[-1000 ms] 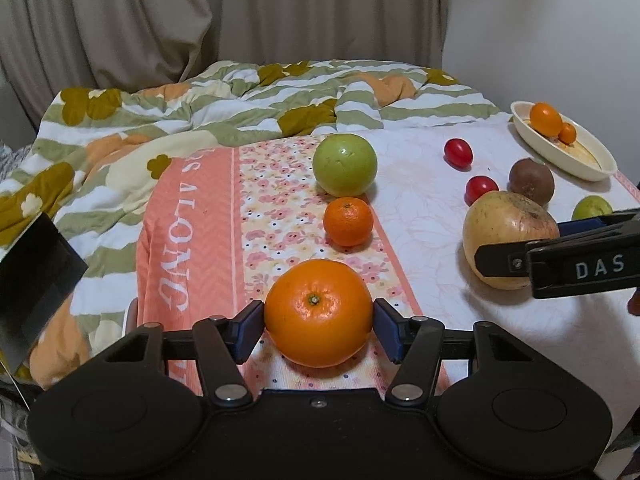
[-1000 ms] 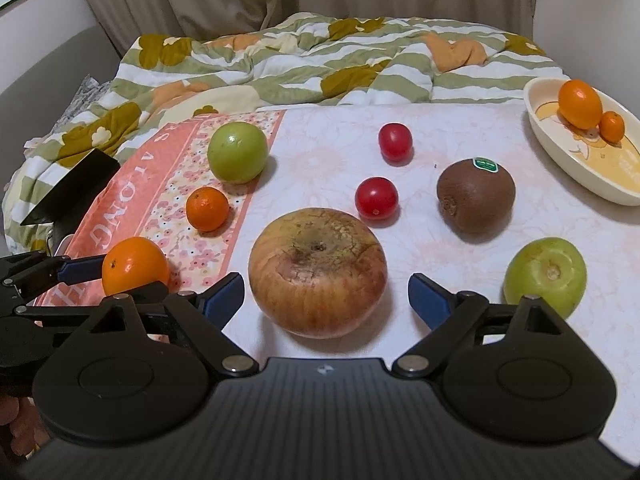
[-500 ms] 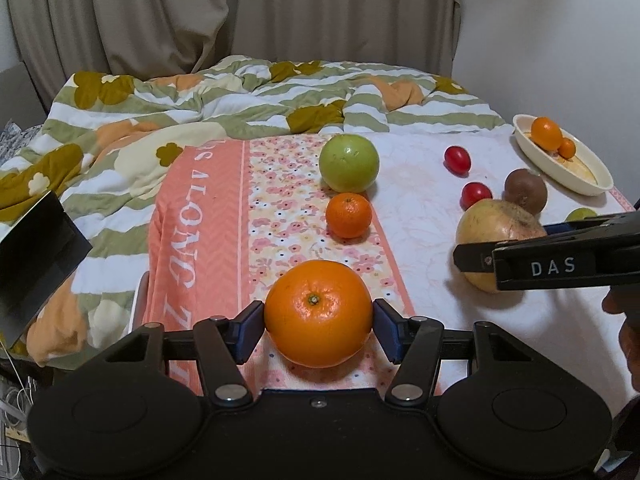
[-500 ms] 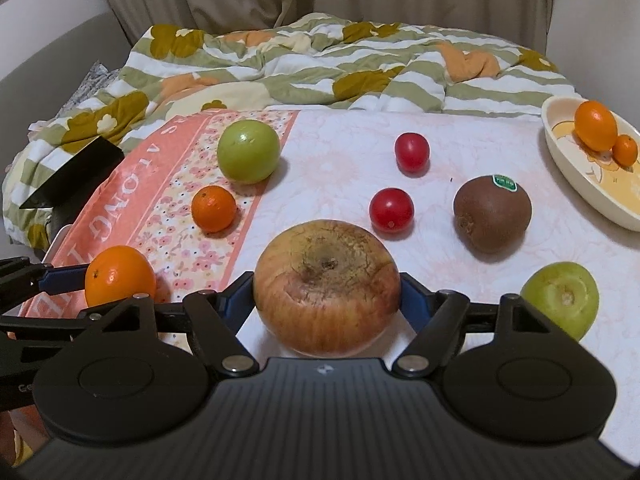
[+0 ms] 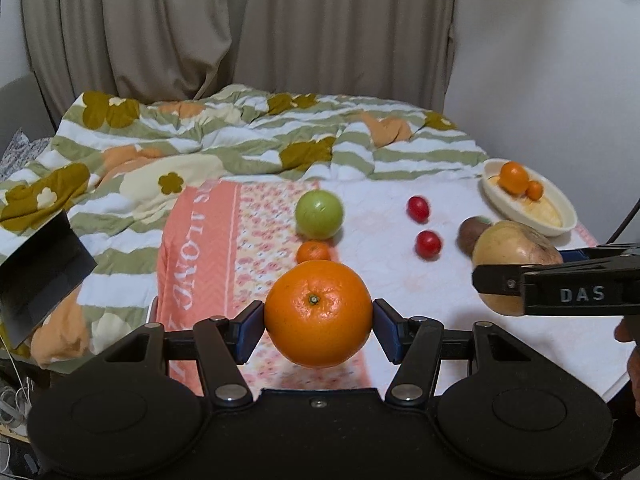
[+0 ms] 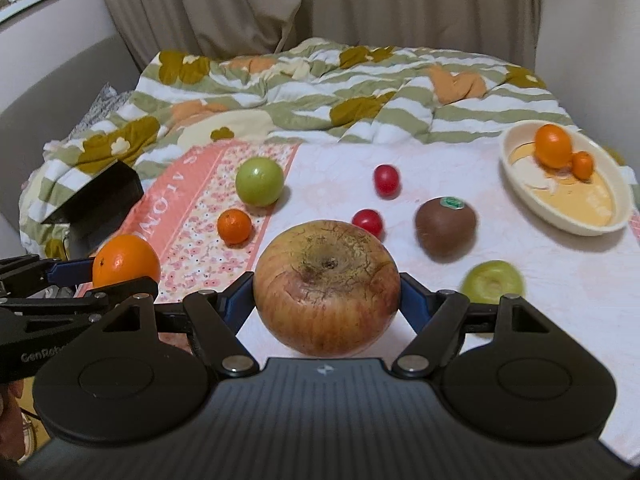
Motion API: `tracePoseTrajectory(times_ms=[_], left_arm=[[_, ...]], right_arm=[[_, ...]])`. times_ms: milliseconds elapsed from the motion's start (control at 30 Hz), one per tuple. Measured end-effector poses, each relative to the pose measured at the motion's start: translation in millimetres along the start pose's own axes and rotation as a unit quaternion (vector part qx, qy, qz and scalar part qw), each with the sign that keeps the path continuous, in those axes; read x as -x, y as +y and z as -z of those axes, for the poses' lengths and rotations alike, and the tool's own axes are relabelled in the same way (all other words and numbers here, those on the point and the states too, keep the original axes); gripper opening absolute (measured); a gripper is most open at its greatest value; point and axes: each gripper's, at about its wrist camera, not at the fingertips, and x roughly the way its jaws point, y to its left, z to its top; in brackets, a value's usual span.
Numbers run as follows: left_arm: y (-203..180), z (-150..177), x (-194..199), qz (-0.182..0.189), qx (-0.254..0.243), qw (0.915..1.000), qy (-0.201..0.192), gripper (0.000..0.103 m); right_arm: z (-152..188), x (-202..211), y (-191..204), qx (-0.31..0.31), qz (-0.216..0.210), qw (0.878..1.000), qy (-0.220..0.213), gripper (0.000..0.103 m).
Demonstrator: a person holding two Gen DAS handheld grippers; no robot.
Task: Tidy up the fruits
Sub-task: 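Carry both fruits to the bowl and release the orange from the left tool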
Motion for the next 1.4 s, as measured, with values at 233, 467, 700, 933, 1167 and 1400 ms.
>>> tracePoseTrajectory(times_ms=[233,467,700,933,1167,1400], left_arm=[[-39,-17,20,0.012,-0.008,0.9997,-0.019,0.062],[-101,-34,27,0.014,-0.003,0.9991,-0.039,0.062],[-169,-56,13,0.010,0.016,0.9985,-0.051,0.062],[-220,-77,-16,0.005,0.030,0.9982,-0.051,0.062],[-253,-103,-52,0.009,0.024,0.9987,-0.045,0.062],[-271,-124,-106,0.021,-0.009,0.9995,-0.019,0.062]], right_arm=[[-5,48,-42,-0.018,0.015,1.000,-0.019,0.090],[-12,78,-110,-0.025,0.018,0.999,-0.032,0.090],[-27,88,-186,-0.013,0.009,0.999,-0.039,0.090],[-50,80,-255,0.001,0.001,0.999,-0.044,0.090],[-71,61,-302,-0.014,0.003,0.999,-0.045,0.090],[-82,37,-331,-0.037,0.014,0.998,-0.045,0.090]])
